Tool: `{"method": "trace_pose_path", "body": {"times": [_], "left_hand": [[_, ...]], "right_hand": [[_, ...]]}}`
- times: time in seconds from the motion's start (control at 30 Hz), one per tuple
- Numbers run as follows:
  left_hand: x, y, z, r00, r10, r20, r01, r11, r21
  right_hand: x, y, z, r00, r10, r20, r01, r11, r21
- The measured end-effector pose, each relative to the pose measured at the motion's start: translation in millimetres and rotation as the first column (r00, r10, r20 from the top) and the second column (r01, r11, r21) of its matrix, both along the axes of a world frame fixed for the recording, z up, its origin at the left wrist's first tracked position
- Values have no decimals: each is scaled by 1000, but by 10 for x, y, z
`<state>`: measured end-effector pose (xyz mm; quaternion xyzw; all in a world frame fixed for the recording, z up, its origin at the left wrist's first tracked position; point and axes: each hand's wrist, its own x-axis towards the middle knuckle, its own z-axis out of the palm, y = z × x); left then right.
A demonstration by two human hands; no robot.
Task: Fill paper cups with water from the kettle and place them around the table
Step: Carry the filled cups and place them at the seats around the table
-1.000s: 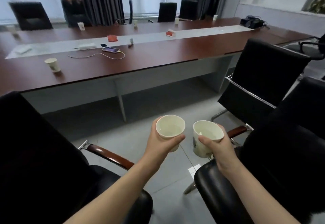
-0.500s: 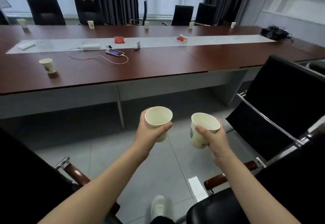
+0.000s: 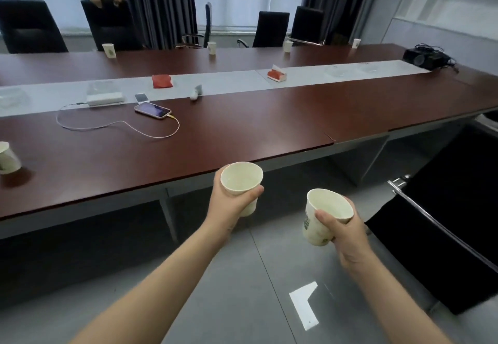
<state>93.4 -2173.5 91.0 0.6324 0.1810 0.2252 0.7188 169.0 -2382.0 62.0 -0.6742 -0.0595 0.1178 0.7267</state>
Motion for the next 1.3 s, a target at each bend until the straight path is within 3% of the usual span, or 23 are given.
{"method": "trace_pose_path", "body": {"times": [0.43,0.83,1.0,1.3], "left_hand": [[1903,1110,-186,997,81,-13,-80,994,71],[3621,1895,-635,967,249,-53,-248,969,25],[4153,2151,-847,957,286,-59,-285,958,21],[4637,2520,-1428,941,269,-206,-275,961,-2]], "right_hand": [[1861,1196,178,999,-9,53,8,1000,14],[3536,2176,-92,988,155,10,-154,987,-36],[4085,2567,-170,976,218,1,-218,975,-36],[4616,3054,-601,967,248,-55,-250,968,-31]]}}
